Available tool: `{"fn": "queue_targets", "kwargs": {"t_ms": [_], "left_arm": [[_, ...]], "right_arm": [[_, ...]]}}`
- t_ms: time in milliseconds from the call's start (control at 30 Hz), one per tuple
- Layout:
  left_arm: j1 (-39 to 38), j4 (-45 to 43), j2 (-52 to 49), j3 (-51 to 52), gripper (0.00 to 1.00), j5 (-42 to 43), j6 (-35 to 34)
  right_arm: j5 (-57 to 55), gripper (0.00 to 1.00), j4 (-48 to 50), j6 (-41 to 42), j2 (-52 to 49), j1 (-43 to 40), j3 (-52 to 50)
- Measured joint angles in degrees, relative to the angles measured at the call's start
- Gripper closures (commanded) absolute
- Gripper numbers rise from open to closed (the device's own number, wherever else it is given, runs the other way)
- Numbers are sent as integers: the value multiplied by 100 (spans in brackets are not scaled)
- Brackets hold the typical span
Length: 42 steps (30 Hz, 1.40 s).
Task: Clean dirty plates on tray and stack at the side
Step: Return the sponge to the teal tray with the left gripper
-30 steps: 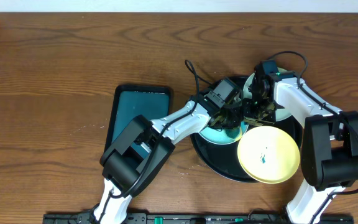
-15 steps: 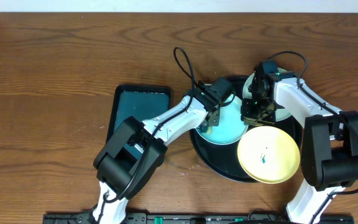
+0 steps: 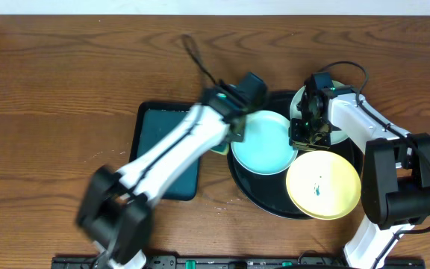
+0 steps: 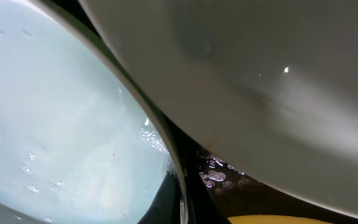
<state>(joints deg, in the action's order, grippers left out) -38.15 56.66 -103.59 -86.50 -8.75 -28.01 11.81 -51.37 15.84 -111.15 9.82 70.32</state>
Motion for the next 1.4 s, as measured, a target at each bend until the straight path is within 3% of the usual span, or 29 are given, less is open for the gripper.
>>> {"fn": "queue_targets", "kwargs": {"t_ms": [167,333,533,667,800,1133,1400], "left_arm": [[883,463,568,-11,92,-22,138],[2037,-74,531,837,92,181,304],[2704,-614,476,1912,70,999,496],[2822,-625,468,2048,46,1211,658],[2824,-636,505,2048,28,1355,791],[2824,-634,868,2048,22,1408,859],[2824,-636,868,2048,20,1440,857]], "right_arm": [[-98,99,50,-109,103,7,-48],[-660,99,11,-151,839,111,-114],[-1657,99,11,-192,1716,697,-114],[-2435,99,-7,-208,1910,1113,-114],[-2997,99,-50,-227,1991,1300,-114],[-4548,99,-109,-693,2953,2057,-118],[-5908,99,-131,-1220,2990,3158,-118]]}}
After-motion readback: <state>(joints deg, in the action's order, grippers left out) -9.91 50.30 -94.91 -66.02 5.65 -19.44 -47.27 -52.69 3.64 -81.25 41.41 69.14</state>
